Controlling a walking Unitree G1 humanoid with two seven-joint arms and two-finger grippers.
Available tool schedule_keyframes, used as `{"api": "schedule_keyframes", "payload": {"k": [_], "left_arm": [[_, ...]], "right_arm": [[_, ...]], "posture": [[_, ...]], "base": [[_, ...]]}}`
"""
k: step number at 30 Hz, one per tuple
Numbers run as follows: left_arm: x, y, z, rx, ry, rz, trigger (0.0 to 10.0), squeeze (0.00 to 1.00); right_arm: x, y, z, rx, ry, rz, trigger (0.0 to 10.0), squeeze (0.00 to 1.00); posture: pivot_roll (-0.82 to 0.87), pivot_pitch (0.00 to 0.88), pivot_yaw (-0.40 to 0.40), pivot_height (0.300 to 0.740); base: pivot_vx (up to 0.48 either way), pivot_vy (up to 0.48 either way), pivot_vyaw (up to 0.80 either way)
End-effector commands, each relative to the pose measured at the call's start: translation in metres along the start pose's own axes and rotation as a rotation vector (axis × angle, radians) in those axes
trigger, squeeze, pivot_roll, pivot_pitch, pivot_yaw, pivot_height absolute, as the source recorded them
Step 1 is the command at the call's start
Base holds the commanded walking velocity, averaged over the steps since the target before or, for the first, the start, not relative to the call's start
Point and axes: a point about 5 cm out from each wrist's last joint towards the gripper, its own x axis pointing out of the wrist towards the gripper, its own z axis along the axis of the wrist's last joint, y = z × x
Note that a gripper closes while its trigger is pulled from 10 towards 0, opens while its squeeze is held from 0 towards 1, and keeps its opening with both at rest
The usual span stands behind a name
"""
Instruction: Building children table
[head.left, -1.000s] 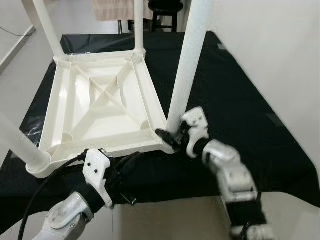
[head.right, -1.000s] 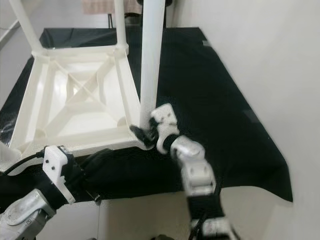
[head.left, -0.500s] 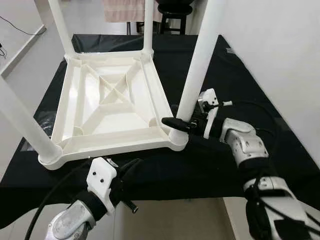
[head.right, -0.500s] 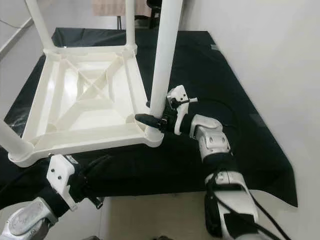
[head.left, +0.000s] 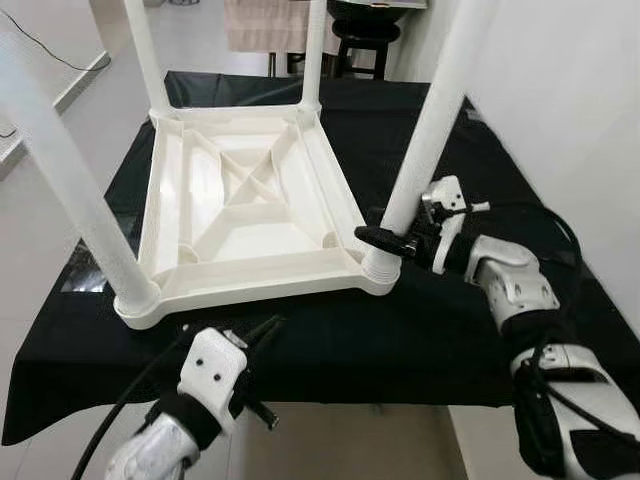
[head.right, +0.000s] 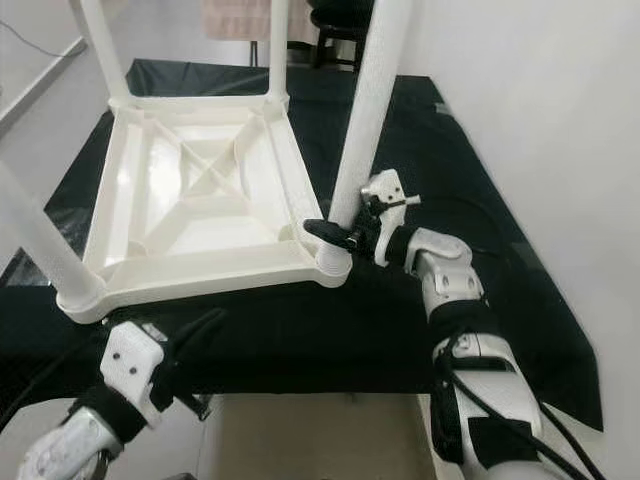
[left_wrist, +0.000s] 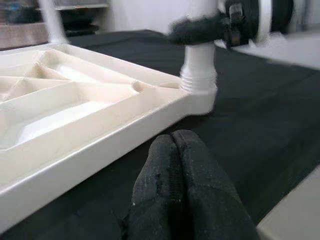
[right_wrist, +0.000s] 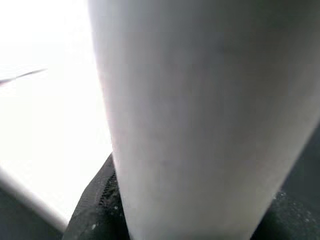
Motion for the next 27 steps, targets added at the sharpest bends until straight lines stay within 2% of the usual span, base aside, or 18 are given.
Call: {"api": "schedule_keyframes", "payload": {"k": [1, 2, 3, 4, 5, 6, 10, 11, 12, 15, 16, 17, 20, 21, 22, 23, 26, 27], "left_arm": [[-0.001, 0.0, 0.0, -0.033, -0.018, 0.036, 10.0, 0.0], [-0.001, 0.0, 0.0, -0.033, -0.018, 0.036, 10.0, 0.0], [-0.001, 0.003, -0.003, -0.06, -0.022, 0.06, 10.0, 0.0], [0.0, 0.005, -0.005, -0.081, -0.026, 0.067, 10.0, 0.0], [0.0, 0.005, -0.005, -0.081, -0.026, 0.067, 10.0, 0.0], [0.002, 0.006, -0.007, -0.096, -0.029, 0.065, 10.0, 0.0], [0.005, 0.007, -0.009, -0.132, -0.032, 0.042, 10.0, 0.0], [0.005, 0.006, -0.009, -0.146, -0.032, 0.027, 10.0, 0.0], [0.006, 0.006, -0.01, -0.159, -0.031, 0.016, 10.0, 0.0], [0.006, 0.006, -0.01, -0.165, -0.031, 0.01, 10.0, 0.0], [0.007, 0.005, -0.01, -0.175, -0.034, 0.004, 10.0, 0.0], [0.007, 0.005, -0.01, -0.175, -0.034, 0.004, 10.0, 0.0], [0.009, 0.005, -0.011, -0.196, -0.04, -0.01, 10.0, 0.0], [0.01, 0.004, -0.012, -0.2, -0.041, -0.012, 10.0, 0.0], [0.01, 0.004, -0.012, -0.2, -0.041, -0.012, 10.0, 0.0], [0.011, 0.004, -0.012, -0.203, -0.043, -0.014, 10.0, 0.0], [0.013, 0.004, -0.013, -0.207, -0.047, -0.021, 10.0, 0.0], [0.013, 0.004, -0.013, -0.208, -0.047, -0.023, 10.0, 0.0]], "right_arm": [[-0.012, 0.021, -0.041, 0.036, 0.196, -0.26, 0.0, 0.0], [-0.012, 0.021, -0.041, 0.036, 0.196, -0.26, 0.0, 0.0], [-0.02, 0.047, -0.051, 0.05, 0.184, -0.346, 0.0, 0.0], [-0.023, 0.068, -0.052, 0.019, 0.182, -0.337, 0.0, 0.0], [-0.023, 0.068, -0.052, 0.019, 0.182, -0.337, 0.0, 0.0], [-0.023, 0.076, -0.047, -0.011, 0.15, -0.323, 0.0, 0.0], [-0.018, 0.069, -0.038, -0.05, 0.125, -0.312, 0.0, 0.0], [-0.016, 0.065, -0.038, -0.034, 0.129, -0.332, 6.7, 0.0], [-0.012, 0.066, -0.038, 0.004, 0.128, -0.329, 10.0, 0.0], [-0.01, 0.067, -0.038, 0.032, 0.127, -0.325, 10.0, 0.0], [-0.003, 0.07, -0.03, 0.062, 0.091, -0.259, 10.0, 1.0], [-0.003, 0.07, -0.03, 0.062, 0.091, -0.259, 10.0, 1.0], [0.01, 0.067, -0.006, 0.07, -0.013, -0.114, 10.0, 1.0], [0.013, 0.062, 0.001, 0.074, -0.039, -0.034, 10.0, 0.31], [0.013, 0.062, 0.001, 0.074, -0.039, -0.034, 10.0, 0.31], [0.015, 0.059, 0.006, 0.062, -0.058, 0.024, 10.0, 0.0], [0.015, 0.049, 0.019, 0.006, -0.087, 0.265, 10.0, 0.0], [0.015, 0.047, 0.022, -0.004, -0.092, 0.311, 10.0, 0.0]], "posture": [[0.11, 0.049, -0.131, 0.74], [0.11, 0.049, -0.131, 0.74], [0.1, 0.054, -0.118, 0.74], [0.08, 0.047, -0.105, 0.74], [0.08, 0.047, -0.105, 0.74], [0.07, 0.046, -0.096, 0.74], [0.08, 0.048, -0.103, 0.74], [0.08, 0.046, -0.102, 0.74], [0.08, 0.045, -0.095, 0.74], [0.08, 0.044, -0.092, 0.74], [0.09, 0.039, -0.088, 0.74], [0.09, 0.039, -0.088, 0.74], [0.1, 0.035, -0.088, 0.74], [0.1, 0.032, -0.09, 0.74], [0.1, 0.032, -0.09, 0.74], [0.1, 0.03, -0.09, 0.74], [0.12, 0.024, -0.102, 0.74], [0.12, 0.024, -0.102, 0.74]], "base": [[0.0, 0.0, 0.0], [0.0, 0.0, 0.0], [0.0, 0.0, 0.0], [0.0, 0.0, 0.0], [0.0, 0.0, 0.0], [0.0, 0.0, 0.0], [0.0, 0.0, 0.0], [0.0, 0.0, 0.0], [0.0, 0.0, 0.0], [0.0, 0.0, 0.0], [0.0, 0.0, 0.0], [0.0, 0.0, 0.0], [0.0, 0.0, 0.0], [0.0, 0.0, 0.0], [0.0, 0.0, 0.0], [0.0, 0.0, 0.0], [0.0, 0.0, 0.0], [0.0, 0.0, 0.0]]}}
